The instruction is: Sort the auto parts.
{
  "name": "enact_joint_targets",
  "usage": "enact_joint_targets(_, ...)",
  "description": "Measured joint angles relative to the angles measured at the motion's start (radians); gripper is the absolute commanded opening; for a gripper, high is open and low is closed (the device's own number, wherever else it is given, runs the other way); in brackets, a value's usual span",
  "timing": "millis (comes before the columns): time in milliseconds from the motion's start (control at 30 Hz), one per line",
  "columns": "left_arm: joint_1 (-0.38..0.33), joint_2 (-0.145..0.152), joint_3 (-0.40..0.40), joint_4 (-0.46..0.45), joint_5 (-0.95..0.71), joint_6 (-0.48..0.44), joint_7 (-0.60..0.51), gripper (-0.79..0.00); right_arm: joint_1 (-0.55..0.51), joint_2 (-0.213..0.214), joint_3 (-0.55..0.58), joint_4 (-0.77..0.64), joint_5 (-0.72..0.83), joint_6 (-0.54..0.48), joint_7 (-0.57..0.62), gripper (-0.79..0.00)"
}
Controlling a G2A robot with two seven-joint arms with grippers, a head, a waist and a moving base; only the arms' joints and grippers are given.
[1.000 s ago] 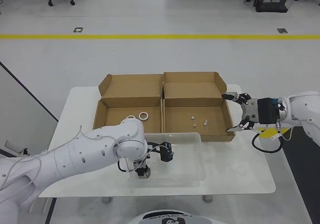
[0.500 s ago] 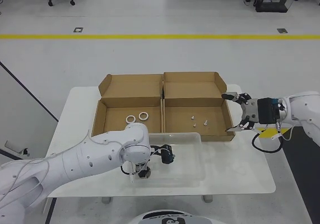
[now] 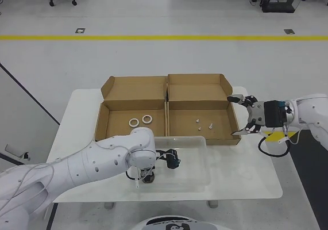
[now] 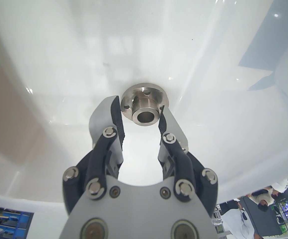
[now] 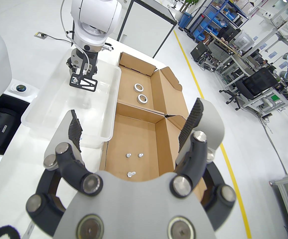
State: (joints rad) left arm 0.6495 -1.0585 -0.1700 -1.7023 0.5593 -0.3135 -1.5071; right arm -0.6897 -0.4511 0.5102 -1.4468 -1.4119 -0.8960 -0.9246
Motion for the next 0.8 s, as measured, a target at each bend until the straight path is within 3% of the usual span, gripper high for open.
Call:
enact_joint_targets(167, 0.005, -0.005, 0.000, 0.003, 0.011, 0.006, -0.006, -0.419, 0.000, 0.000, 0.000, 0.000, 0.000, 0.000, 0.000, 0.000)
enact_joint_targets(300, 0.007, -0.008, 0.000, 0.008, 0.014, 0.007, -0.007, -0.477, 0.000, 0.000, 0.000, 0.000, 0.000, 0.000, 0.000, 0.000)
enact_joint_targets(367, 0.007, -0.010, 0.000, 0.011, 0.012, 0.004, -0.004, -0.757, 0.000, 0.000, 0.000, 0.000, 0.000, 0.000, 0.000, 0.000)
enact_joint_targets(400, 0.006, -0.011, 0.000, 0.013, 0.010, 0.001, -0.001, -0.785, 0.000, 0.000, 0.000, 0.000, 0.000, 0.000, 0.000, 0.000)
enact_joint_targets(800, -0.010, -0.027, 0.000, 0.034, 0.011, -0.035, 0.035, -0.785, 0.000, 0.000, 0.000, 0.000, 0.000, 0.000, 0.000, 0.000)
